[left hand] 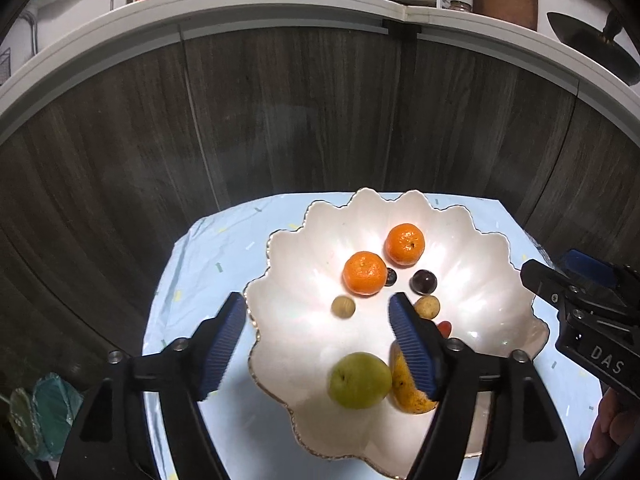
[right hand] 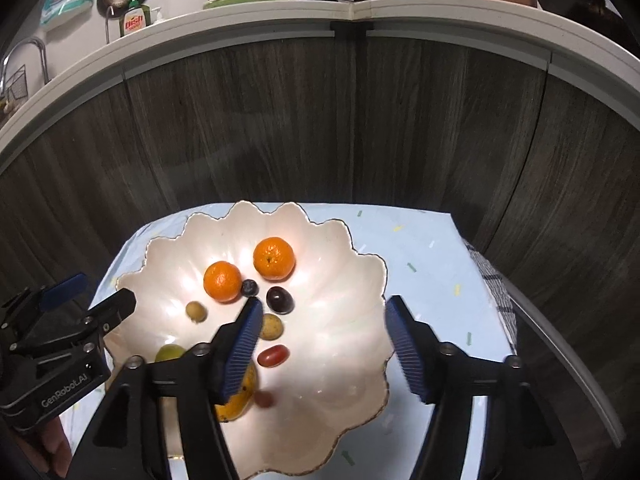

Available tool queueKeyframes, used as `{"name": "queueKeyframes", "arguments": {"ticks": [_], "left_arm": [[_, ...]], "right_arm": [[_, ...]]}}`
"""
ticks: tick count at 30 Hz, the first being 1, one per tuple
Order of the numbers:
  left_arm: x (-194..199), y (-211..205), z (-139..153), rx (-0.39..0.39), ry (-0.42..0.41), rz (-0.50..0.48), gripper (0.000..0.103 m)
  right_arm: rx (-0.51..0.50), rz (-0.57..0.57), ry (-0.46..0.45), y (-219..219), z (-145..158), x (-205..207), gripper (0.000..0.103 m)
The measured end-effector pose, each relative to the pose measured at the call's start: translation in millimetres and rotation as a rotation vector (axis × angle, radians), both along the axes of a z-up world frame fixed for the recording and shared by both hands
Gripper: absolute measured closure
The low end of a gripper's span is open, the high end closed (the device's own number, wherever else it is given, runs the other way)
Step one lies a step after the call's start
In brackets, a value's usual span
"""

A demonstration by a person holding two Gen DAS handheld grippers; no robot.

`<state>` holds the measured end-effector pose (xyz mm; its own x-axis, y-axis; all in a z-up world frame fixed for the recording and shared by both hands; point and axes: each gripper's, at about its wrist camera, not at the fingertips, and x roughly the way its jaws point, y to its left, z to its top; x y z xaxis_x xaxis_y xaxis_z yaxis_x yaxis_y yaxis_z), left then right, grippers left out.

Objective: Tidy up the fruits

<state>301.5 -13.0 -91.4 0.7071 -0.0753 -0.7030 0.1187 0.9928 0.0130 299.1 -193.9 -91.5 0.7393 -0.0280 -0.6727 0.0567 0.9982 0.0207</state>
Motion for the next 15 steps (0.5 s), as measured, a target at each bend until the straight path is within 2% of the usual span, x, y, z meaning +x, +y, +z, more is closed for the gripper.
{"name": "queueKeyframes", "arguments": {"ticks": [2,15], "left_arm": [[-4,2,3,0.002,-0.006,0.014,0.018],[-35,4,30,0.01,-0.042,0.042,0.007]], "right_arm": [[0.003,-0.005,-0.008,0,3,-3,0.024],[0.007,-0.02,-0.054,0,28,-32,0.023]]}}
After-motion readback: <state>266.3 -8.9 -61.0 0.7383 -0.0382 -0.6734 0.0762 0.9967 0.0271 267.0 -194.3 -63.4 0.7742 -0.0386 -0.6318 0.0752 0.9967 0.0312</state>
